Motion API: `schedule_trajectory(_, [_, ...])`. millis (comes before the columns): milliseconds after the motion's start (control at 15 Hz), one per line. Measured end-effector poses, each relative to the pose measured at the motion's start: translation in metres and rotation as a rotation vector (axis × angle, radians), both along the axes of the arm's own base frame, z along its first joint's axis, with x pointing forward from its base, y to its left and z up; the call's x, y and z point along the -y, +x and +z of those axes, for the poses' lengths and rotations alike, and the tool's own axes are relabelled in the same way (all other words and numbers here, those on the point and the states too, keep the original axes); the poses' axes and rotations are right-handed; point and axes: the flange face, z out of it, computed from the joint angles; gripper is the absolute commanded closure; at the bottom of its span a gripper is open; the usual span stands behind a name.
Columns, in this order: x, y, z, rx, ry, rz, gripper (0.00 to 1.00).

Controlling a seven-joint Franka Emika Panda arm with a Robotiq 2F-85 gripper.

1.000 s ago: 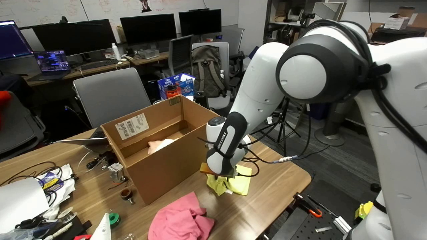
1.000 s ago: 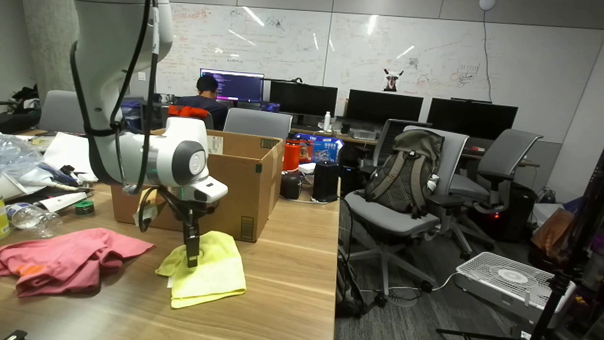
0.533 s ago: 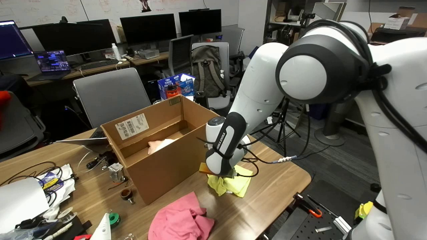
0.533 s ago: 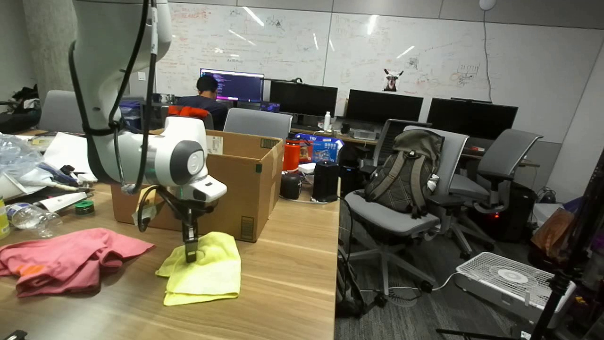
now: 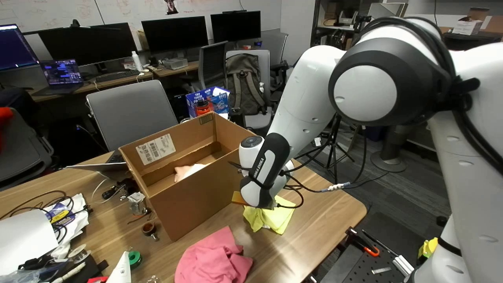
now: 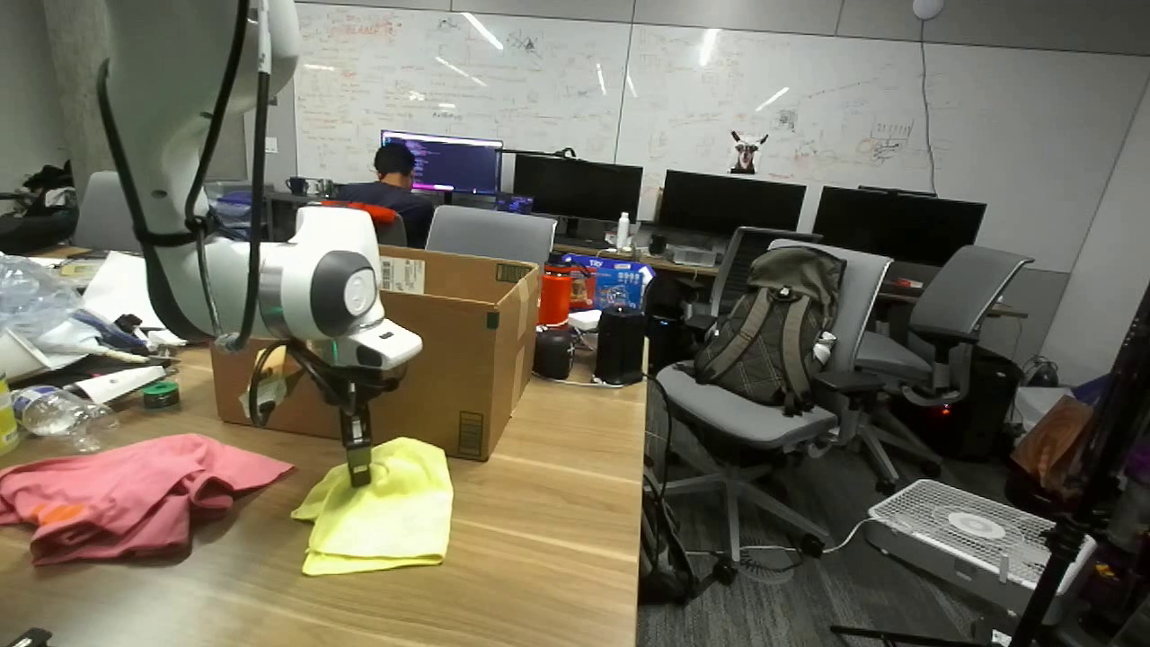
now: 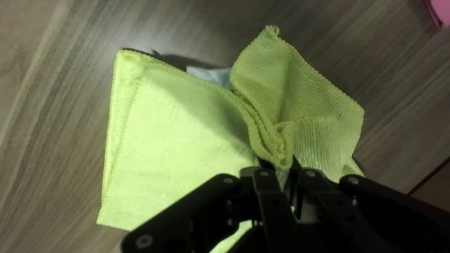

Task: Put the peach shirt, the green and yellow towels and the pink shirt in the box respectively

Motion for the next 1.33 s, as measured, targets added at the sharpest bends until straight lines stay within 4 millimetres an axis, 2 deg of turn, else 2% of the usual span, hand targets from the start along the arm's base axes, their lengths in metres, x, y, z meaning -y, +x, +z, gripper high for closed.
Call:
schedule_trajectory(200, [-0.008,-0.004,0.022,0.025,-0.02,-0.002,0.97])
schedule_trajectory(533, [-0.02,-0.019,0.071,0.063,-0.085,-0.007,0.97])
schedule_trajectory(1067, [-0.049,-0.039,0.175,0.124,-0.236,0.031,0.97])
schedule_trajectory(1333, [-0.065,-0.046,0.203,0.136,-0.254,0.049,0.97])
